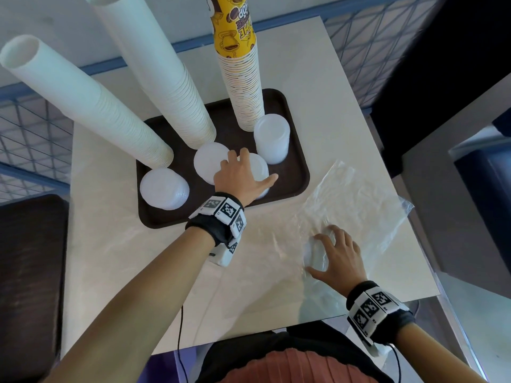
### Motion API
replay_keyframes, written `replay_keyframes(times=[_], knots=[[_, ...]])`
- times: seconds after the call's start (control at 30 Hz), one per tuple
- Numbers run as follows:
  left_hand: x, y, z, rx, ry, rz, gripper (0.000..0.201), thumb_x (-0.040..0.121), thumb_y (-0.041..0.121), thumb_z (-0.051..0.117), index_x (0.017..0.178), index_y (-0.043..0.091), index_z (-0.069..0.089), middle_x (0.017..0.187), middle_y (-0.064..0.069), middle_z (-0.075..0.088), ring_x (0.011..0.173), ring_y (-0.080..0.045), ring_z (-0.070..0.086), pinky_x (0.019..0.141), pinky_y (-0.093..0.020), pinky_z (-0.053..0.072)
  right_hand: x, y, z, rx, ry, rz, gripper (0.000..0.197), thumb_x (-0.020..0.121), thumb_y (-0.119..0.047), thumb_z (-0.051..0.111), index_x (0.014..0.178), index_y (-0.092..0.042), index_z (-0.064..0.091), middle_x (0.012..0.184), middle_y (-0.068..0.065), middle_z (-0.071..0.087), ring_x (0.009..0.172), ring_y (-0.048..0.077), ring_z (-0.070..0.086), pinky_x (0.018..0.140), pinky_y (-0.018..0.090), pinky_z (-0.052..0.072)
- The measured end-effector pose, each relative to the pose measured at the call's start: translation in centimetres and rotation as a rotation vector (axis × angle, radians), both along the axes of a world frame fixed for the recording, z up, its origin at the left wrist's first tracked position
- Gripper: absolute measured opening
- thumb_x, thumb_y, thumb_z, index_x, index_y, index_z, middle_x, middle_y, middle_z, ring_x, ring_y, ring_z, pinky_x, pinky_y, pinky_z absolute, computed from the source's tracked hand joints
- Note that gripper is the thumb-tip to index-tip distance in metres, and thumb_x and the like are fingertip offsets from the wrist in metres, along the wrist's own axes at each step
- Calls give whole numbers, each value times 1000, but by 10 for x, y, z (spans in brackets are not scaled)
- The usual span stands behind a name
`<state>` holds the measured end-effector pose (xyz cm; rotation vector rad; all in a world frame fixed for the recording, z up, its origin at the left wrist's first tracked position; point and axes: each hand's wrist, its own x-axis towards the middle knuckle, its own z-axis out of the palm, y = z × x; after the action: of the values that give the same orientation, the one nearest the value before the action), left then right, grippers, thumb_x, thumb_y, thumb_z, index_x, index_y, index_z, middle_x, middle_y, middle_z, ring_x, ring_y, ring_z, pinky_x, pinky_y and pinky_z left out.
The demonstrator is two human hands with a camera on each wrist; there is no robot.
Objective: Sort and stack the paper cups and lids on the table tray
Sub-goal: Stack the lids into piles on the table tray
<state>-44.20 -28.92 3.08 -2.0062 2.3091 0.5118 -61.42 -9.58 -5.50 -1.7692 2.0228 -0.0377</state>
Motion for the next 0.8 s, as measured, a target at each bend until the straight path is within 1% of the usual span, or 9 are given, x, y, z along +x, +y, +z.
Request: replay_keyframes(times=[0.07,0.13,0.23,0.33,0.43,0.53,0.63,0.73,0.8], knots=[[-4,2,-1,18,-23,10,79,80,58,56,137,11,29,130,-15,42,111,-32,49,79,-41,45,-1,0,0,-1,-6,3,74,39,-52,86,100,-17,63,111,16,58,97,36,61,70,45,53],[-7,3,-1,48,-12,11,76,81,50,59,138,11,27,132,-16,39,113,-33,48,80,-41,45,-2,0,1,-5,-18,4,73,41,-51,85,101,-17,64,113,16,58,99,36,61,71,45,53],[-7,0,-1,92,31,26,76,80,45,62,139,13,26,133,-16,38,117,-34,45,83,-41,44,-5,0,2,-21,-71,-19,68,49,-45,84,106,-15,64,118,16,55,107,36,57,78,45,50],[-3,-1,-1,104,61,33,79,79,46,63,140,16,24,135,-15,38,120,-33,42,86,-42,43,-9,0,3,-28,-124,-31,64,56,-41,83,110,-13,63,122,16,52,111,36,54,83,45,50],[1,3,0,44,92,29,88,75,54,64,143,18,20,138,-13,36,123,-30,38,87,-43,44,-13,1,3,-38,-154,-16,61,57,-37,84,109,-13,63,122,17,52,108,37,56,78,44,53],[4,9,-1,-25,119,37,82,81,56,57,143,15,23,139,-12,36,125,-28,39,86,-41,46,-17,2,5,-60,-187,-13,57,60,-34,83,109,-13,63,122,17,50,107,36,55,73,41,55],[7,12,-1,5,135,44,76,86,53,51,144,13,22,141,-13,37,123,-29,43,87,-40,47,-22,1,12,-116,-210,-45,50,62,-29,83,106,-14,64,119,15,52,105,35,56,70,40,55],[10,12,-1,42,171,36,82,85,54,52,146,13,16,145,-13,34,125,-29,44,89,-40,46,-28,-13,27,-196,-234,-87,41,67,-23,82,103,-13,65,114,14,55,101,35,57,74,38,52],[14,13,1,59,253,61,87,83,55,55,147,15,13,148,-12,31,129,-28,41,93,-42,45,-35,-34,42,-261,-277,-105,34,73,-19,78,103,-11,65,109,13,57,99,32,57,80,33,47]])
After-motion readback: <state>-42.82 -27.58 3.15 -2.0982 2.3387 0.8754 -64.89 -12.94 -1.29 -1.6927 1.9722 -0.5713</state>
